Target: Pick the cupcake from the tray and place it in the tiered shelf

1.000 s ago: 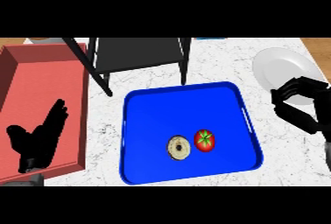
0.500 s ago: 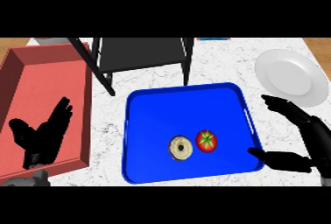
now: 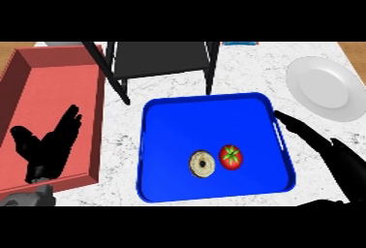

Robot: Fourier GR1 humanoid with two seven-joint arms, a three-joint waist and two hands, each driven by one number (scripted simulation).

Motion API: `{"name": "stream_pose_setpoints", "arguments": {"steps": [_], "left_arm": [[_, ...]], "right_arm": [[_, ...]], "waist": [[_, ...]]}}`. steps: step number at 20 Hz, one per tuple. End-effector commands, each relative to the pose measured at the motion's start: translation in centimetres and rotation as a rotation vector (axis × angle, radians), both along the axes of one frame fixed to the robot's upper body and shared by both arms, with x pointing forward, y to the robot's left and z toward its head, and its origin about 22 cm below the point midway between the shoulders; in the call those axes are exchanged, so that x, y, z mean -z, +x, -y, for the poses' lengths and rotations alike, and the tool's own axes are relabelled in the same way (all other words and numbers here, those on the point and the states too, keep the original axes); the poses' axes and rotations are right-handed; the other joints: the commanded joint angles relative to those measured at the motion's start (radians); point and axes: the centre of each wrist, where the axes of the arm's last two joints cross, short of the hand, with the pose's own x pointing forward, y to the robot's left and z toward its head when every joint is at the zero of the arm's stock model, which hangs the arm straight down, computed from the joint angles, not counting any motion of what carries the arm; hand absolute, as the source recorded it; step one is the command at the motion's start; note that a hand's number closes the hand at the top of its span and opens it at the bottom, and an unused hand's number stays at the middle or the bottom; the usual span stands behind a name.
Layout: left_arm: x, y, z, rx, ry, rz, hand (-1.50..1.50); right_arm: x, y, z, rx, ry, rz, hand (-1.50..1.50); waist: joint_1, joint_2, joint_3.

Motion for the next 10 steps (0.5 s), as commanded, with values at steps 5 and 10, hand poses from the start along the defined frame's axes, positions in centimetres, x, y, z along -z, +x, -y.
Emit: {"name": "stream_pose_setpoints", "arguments": {"steps": [5,10], "left_arm": [[2.7,-0.8,1.0,0.028,-0.014,-0.18,0.0],[2.8,0.2,0.5,0.005,0.001,-0.171,0.0]], "right_arm": [[-1.8,0.6,-5.6,0.135,-0.158,-0.069,-1.5],[-2.2,1.7,-8.8,0.181,-0.256,-0.083,-1.5]], "waist": [[0.024,0.015,-0.011],[0.013,0.016,-0.011]]}}
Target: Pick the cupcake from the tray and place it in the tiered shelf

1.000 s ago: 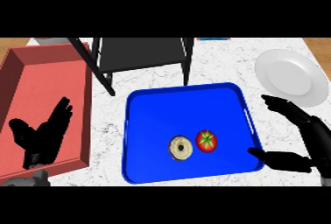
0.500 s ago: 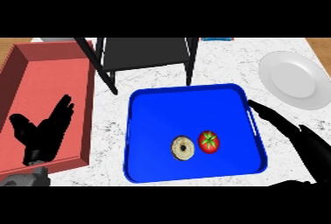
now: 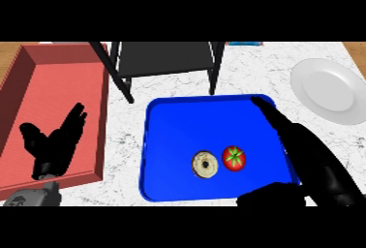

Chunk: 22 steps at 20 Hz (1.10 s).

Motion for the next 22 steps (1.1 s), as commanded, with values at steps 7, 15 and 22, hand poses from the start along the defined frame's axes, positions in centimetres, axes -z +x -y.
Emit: {"name": "stream_pose_setpoints", "arguments": {"steps": [7,15,22], "left_arm": [[3.4,-1.3,0.1,0.011,-0.035,-0.173,0.0],[3.1,-2.0,0.1,-0.006,-0.014,-0.175,0.0],[3.0,-1.0,-0.3,-0.034,-0.034,-0.173,0.0]], "right_arm": [[2.5,2.6,-6.4,0.065,-0.186,-0.183,-1.5],[4.9,2.3,-8.9,0.116,-0.262,-0.224,-1.5],[5.9,2.3,-10.4,0.127,-0.325,-0.21,-1.5]], "waist": [[-0.003,0.015,-0.009],[-0.019,0.008,-0.007],[-0.032,0.009,-0.007]]}}
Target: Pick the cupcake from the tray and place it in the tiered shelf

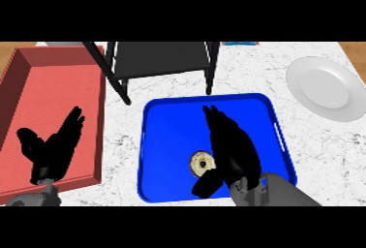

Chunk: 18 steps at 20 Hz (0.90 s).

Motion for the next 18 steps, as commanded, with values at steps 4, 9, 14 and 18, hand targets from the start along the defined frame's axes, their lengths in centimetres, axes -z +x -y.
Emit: {"name": "stream_pose_setpoints", "arguments": {"steps": [4,9,14,18], "left_arm": [[2.0,-0.9,0.9,0.01,-0.038,-0.167,0.0],[2.9,-1.3,-0.9,0.004,-0.027,-0.19,0.0],[2.5,-0.5,-0.8,-0.025,-0.016,-0.177,0.0],[1.6,0.4,-0.3,-0.003,-0.009,-0.171,0.0]], "right_arm": [[1.1,-1.3,-1.4,0.132,-0.086,-0.086,-1.5],[2.2,-0.1,-2.4,0.153,-0.119,-0.082,-1.5],[3.7,-0.4,-2.0,0.188,-0.163,-0.077,-1.5],[5.9,0.3,-1.7,0.193,-0.191,-0.057,-1.5]], "waist": [[-0.01,0.01,-0.009],[-0.005,0.015,-0.01],[-0.017,0.013,-0.01],[-0.009,0.016,-0.009]]}}
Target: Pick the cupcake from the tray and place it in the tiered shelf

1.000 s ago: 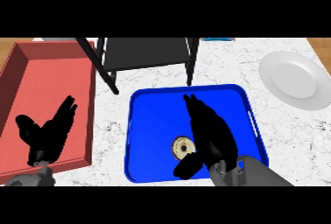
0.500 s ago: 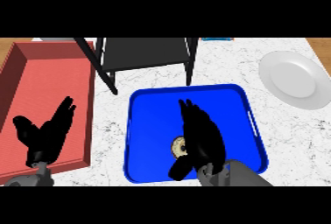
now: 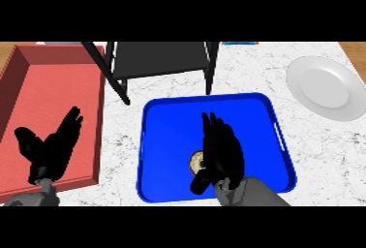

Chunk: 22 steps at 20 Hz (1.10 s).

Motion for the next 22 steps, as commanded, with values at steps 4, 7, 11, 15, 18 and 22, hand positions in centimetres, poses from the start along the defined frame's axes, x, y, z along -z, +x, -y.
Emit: {"name": "stream_pose_setpoints", "arguments": {"steps": [4,7,11,15,18,22], "left_arm": [[1.2,0.1,1.9,0.019,-0.012,-0.154,0.0],[1.6,0.4,-0.1,-0.005,-0.041,-0.165,0.0],[2.2,0.4,0.2,0.001,-0.019,-0.184,0.0],[1.8,-0.7,0.1,0.026,-0.024,-0.165,0.0],[1.2,0.2,1.9,0.017,-0.039,-0.163,0.0],[2.0,-0.4,-0.2,0.011,-0.028,-0.173,0.0]], "right_arm": [[1.8,0.6,-1.6,0.121,-0.045,-0.025,-1.5],[2.7,1.2,-0.2,0.114,-0.034,-0.007,-1.5],[1.7,2.4,-0.8,0.099,-0.02,0.01,-1.5],[3.4,1.6,-2.0,0.002,-0.061,-0.095,1.5],[5.2,1.1,-1.6,-0.16,-0.141,-0.175,1.5],[4.4,0.4,-2.7,-0.119,0.004,-0.113,1.5]], "waist": [[0.006,0.013,-0.01],[0.002,0.015,-0.01],[0.002,0.016,-0.01],[0.019,0.015,-0.01],[0.011,0.014,-0.01],[0.012,0.014,-0.01]]}}
